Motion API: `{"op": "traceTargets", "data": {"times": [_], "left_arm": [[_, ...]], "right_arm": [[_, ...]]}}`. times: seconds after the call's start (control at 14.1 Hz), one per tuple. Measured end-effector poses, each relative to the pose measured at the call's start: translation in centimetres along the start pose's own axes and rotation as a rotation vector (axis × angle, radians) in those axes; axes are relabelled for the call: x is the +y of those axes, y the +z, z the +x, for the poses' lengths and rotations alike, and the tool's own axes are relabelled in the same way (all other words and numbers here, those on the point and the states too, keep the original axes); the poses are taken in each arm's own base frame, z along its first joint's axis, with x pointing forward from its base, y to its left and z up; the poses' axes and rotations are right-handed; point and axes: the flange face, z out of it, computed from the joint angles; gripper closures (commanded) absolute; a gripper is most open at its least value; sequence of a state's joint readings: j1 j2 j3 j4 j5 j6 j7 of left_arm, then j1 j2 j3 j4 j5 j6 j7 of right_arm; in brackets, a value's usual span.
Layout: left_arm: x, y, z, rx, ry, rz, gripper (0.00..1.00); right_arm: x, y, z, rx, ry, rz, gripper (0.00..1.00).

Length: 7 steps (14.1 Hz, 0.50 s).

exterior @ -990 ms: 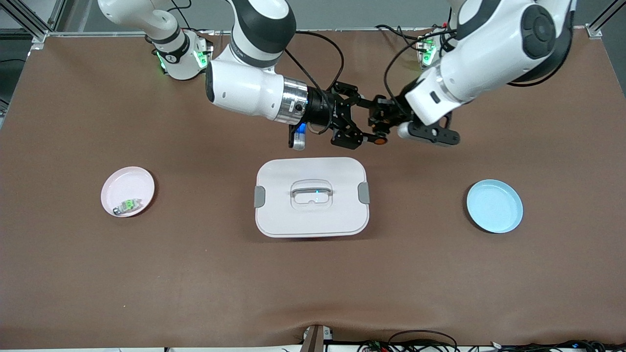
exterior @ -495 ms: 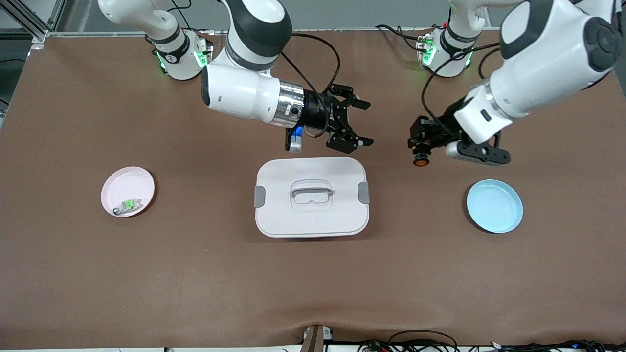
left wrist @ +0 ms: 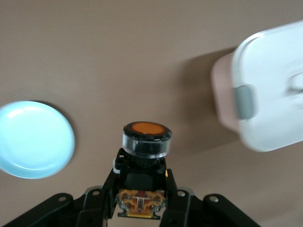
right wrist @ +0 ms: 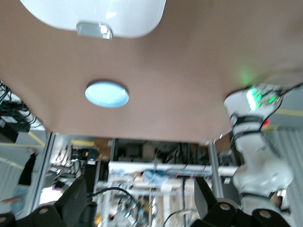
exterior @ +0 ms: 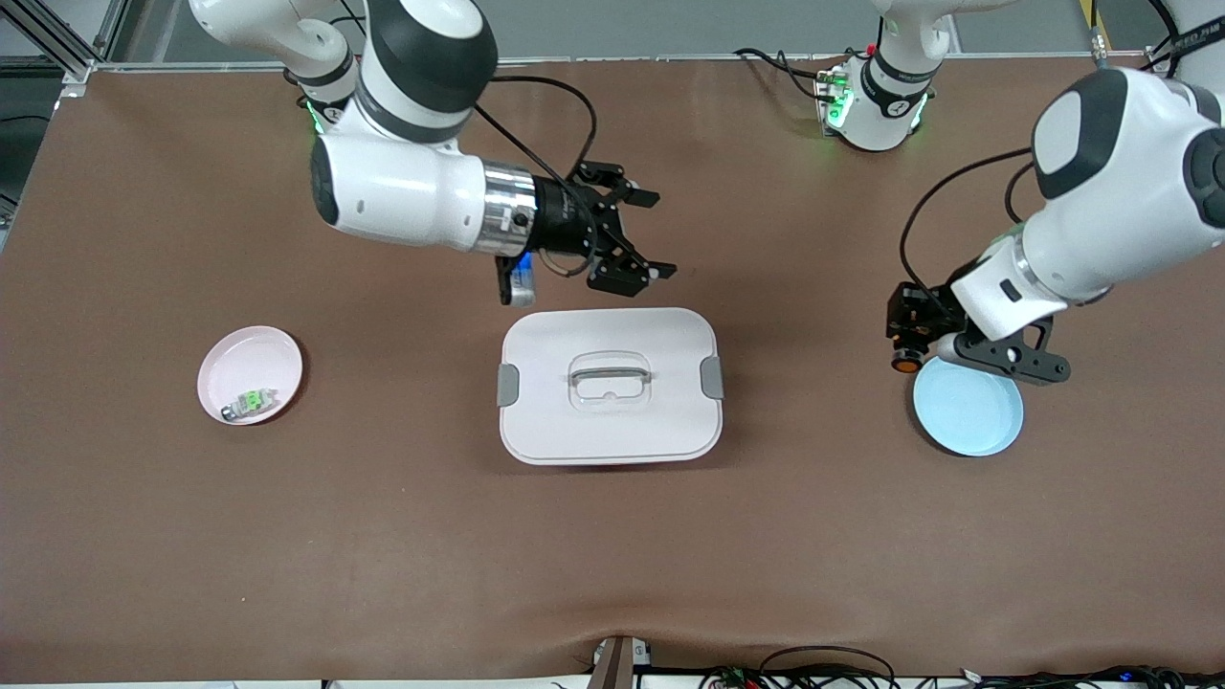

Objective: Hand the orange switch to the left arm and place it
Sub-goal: 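Lower the switch onto the blue plate while the right gripper retracts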

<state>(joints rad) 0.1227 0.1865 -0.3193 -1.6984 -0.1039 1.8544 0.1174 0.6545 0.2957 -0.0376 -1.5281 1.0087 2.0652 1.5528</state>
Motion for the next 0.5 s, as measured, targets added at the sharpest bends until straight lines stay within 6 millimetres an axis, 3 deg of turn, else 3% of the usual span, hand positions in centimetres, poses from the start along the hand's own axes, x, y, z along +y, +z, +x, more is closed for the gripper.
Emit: {"op": "traceTargets", "data": {"times": [0.5], "left_arm": [[-11.1,5.1,-0.8,-0.129,0.373,0.078,1.00]], "right_arm": [[6.9,-2.6,0.0,0.374,-0.244,-0.111,0.00]]}}
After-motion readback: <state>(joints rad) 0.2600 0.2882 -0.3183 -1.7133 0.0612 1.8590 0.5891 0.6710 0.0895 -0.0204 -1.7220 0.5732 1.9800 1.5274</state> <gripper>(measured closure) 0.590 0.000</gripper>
